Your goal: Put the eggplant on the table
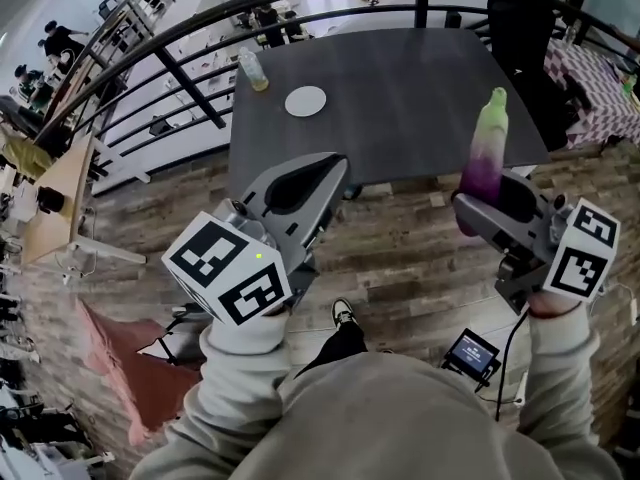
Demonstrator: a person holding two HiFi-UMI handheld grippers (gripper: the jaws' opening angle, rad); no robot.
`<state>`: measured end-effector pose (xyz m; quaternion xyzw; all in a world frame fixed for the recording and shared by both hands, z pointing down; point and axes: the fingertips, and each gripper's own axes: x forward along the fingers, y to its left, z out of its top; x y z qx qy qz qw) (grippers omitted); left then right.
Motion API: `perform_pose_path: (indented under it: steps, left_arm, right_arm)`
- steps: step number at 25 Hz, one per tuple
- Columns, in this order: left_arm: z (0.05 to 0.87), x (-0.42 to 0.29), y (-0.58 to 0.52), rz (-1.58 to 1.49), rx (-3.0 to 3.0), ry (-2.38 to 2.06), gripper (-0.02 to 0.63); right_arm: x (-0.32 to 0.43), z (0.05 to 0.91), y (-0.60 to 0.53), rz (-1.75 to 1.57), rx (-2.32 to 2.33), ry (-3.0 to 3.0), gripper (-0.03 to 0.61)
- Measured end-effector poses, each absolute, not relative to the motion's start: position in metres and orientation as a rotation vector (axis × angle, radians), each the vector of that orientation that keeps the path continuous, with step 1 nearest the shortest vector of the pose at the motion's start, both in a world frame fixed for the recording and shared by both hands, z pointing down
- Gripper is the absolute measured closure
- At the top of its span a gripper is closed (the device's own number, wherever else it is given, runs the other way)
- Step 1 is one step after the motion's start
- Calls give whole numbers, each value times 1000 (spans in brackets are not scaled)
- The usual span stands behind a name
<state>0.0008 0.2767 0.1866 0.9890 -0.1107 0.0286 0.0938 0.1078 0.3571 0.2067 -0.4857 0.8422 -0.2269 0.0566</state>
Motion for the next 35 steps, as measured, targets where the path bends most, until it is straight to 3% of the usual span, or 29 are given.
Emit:
perform_pose_path:
  steps: [20, 35]
  left_arm:
    - [216, -45, 10, 58, 2905, -402, 614]
    - [207, 41, -35, 49, 2897, -406, 614]
  right_arm:
    - [78, 231, 109, -734, -1482, 2571, 348]
    - [158, 207, 37, -716, -1456, 2648, 348]
